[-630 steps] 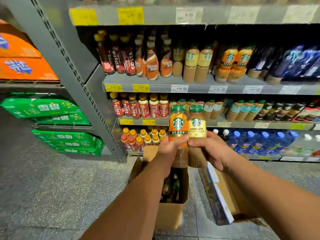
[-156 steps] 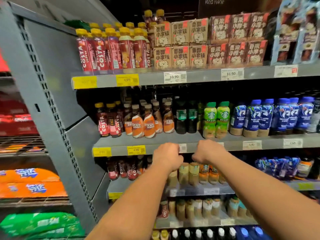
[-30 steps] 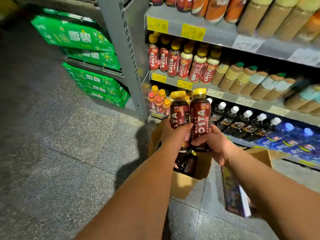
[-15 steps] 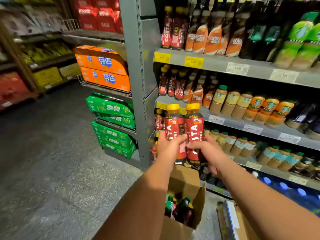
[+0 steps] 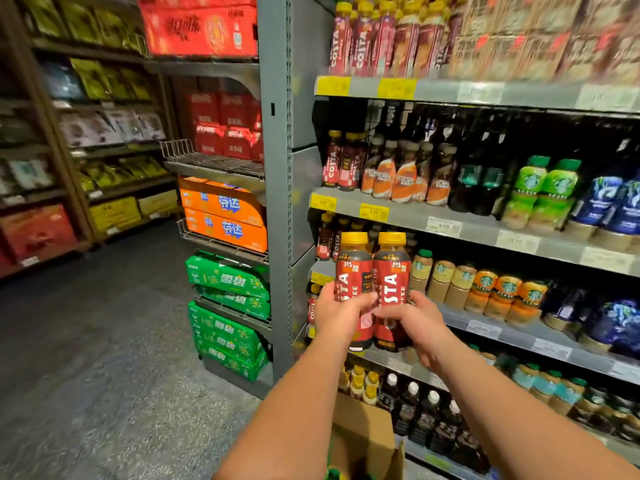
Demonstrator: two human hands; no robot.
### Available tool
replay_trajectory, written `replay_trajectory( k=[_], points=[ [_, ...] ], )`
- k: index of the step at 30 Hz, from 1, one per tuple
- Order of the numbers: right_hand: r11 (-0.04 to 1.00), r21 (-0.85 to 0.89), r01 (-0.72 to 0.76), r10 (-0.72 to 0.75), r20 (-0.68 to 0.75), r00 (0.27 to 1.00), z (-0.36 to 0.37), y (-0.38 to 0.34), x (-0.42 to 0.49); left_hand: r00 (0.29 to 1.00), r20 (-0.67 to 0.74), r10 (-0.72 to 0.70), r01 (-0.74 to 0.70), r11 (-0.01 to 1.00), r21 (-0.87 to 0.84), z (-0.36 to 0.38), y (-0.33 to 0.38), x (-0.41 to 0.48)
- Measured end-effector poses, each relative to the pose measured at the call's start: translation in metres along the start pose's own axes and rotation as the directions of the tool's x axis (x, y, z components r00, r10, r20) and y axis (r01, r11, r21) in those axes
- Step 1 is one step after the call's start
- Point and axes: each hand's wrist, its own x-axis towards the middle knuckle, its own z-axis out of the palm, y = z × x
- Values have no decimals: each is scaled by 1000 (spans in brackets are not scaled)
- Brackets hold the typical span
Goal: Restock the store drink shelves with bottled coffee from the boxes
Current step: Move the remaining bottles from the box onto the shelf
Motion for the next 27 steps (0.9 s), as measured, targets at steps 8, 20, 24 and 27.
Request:
replay_trajectory(
  k=[8,20,24,27],
  points=[
    [998,-2,61,-61,-59,996,8,-60,31,1000,-2,19,-19,999,-41,12,57,41],
    [994,-33,109,-113,-205,972,61,-143,173,992,29,121,-123,988,90,12,114,211],
    [987,-30,157,-160,-234,959,84,-171,224,982,85,168,-179,972,152,7,133,278],
    [987,-23,161,-161,-279,947,101,-180,258,974,115,195,-213,962,173,4,142,321]
  ],
)
